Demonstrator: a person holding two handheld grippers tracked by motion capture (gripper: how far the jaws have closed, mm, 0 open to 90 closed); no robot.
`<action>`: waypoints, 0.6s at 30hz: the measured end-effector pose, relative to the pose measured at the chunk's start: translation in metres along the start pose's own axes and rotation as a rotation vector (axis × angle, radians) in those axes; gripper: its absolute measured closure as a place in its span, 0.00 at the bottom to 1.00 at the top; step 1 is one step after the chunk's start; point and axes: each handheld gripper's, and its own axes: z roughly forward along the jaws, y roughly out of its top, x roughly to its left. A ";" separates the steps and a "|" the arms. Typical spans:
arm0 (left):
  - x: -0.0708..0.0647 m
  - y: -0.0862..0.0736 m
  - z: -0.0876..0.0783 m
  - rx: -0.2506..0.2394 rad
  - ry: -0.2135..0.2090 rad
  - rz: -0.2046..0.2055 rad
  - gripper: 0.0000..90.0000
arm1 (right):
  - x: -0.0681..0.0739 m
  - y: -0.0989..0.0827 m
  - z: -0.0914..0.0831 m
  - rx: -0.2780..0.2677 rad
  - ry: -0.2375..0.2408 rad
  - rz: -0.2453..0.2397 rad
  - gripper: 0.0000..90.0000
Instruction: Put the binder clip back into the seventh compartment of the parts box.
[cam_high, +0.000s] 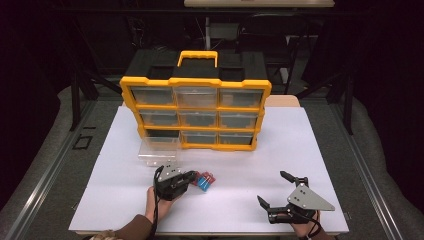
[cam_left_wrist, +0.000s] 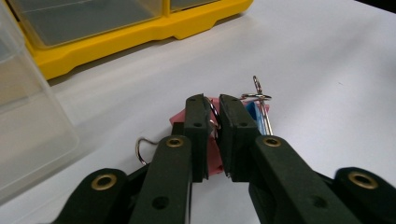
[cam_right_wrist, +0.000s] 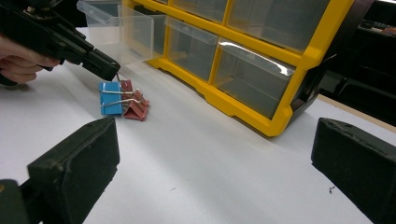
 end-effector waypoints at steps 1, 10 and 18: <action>0.000 0.000 0.000 0.000 0.000 0.000 0.94 | 0.000 0.000 0.000 -0.001 0.000 0.000 0.01; -0.001 0.001 -0.002 0.001 -0.017 0.008 0.98 | 0.000 0.000 0.000 -0.001 0.001 -0.001 0.01; 0.000 0.004 -0.013 -0.022 0.003 0.015 0.98 | 0.000 0.000 0.000 -0.001 0.000 0.003 0.01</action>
